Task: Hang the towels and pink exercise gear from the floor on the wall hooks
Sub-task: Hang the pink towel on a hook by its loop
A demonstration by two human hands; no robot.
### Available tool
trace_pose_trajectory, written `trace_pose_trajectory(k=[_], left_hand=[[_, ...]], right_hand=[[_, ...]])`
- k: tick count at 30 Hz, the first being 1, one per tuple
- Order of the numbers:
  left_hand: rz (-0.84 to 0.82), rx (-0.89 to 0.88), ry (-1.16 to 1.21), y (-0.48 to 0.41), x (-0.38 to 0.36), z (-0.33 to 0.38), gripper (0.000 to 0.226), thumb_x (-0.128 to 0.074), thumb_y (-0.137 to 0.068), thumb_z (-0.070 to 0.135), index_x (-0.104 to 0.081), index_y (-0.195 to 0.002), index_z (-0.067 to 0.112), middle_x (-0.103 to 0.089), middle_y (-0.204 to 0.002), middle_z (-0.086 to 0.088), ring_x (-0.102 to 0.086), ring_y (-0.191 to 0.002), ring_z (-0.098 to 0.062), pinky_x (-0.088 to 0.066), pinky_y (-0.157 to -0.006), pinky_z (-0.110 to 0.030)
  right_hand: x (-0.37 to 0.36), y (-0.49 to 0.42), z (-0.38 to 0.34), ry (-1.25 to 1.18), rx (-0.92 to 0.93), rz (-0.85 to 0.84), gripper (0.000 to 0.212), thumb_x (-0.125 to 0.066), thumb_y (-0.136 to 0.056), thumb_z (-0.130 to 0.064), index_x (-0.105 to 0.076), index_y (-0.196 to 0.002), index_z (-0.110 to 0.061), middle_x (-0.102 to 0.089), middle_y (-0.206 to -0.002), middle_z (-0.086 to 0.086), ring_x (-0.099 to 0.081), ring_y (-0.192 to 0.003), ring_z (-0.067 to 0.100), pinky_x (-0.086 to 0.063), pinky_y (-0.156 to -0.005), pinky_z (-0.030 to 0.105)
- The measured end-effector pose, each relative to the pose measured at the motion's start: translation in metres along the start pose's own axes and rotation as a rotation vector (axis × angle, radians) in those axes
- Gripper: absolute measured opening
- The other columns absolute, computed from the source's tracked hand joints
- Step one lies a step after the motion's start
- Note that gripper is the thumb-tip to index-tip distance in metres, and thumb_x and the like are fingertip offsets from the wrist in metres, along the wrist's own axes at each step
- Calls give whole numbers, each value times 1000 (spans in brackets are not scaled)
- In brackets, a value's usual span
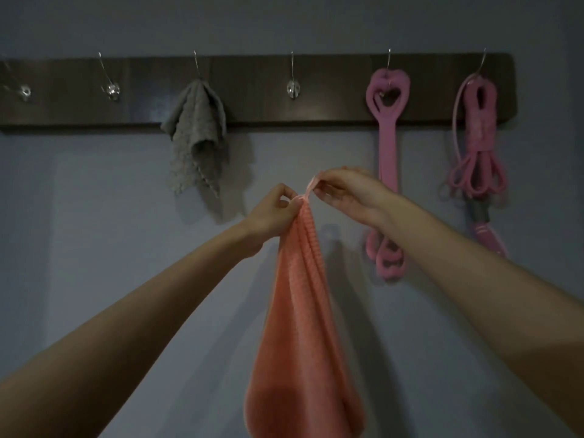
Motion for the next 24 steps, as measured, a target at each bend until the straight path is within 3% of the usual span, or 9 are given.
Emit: trace_pose_trajectory(k=[6,11,15,19,22,24], left_hand=[[35,-162,-32,-43,17,21,25,-48,-95,35,-54,-110,16,-58,-100,-3,-57,-89,-14,-49,-80,-30],[170,-261,89,-91,36,28,21,-59,-90,25,-65,-107,14,-60,-92,3,-55,-79,-2,-47,-59,-4],[211,-288,179,-123,47,27,22,-63,-88,25,-69,-106,13,-64,-91,1,-58,-81,-7,-47,-66,-12],[268,-293,201,-155,53,19,15,-67,-84,30,-71,-95,20,-66,-88,3,-60,-84,-10,-49,-73,-21],[348,-326,188,-175,57,15,19,-67,-84,30,-72,-97,17,-67,-86,3,-61,-81,-9,-51,-80,-28],[354,-355,186,-185,59,16,21,-65,-86,29,-71,-101,15,-64,-84,6,-59,-79,-7,-51,-78,-27]], right_hand=[[-6,-51,-21,-164,-24,-76,7,-56,-86,4,-59,-83,-2,-68,-70,8,-68,-62,13,-58,-61,24],[-22,-93,-45,-63,90,-89,12,-58,-86,0,-60,-76,-6,-65,-68,5,-62,-66,10,-56,-60,19],[-29,-126,-68,60,246,-48,16,-62,-83,4,-52,-79,-8,-60,-80,9,-60,-69,12,-55,-61,20],[-29,-154,-83,338,452,101,43,-66,-80,3,-34,-105,-10,-53,-106,18,-61,-83,20,-56,-80,32],[-33,-170,-88,515,549,173,47,-69,-78,-1,-32,-105,-9,-58,-106,20,-60,-78,18,-55,-77,31],[-38,-181,-91,540,572,164,45,-70,-79,-4,-32,-102,-12,-62,-108,20,-62,-83,21,-55,-84,36]])
Point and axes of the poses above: each hand's wrist, its own y-axis away from the middle knuckle, its own x-axis out of the back of the hand, z = x × y, the point moved 6 cm from there along -y, towards the middle knuckle
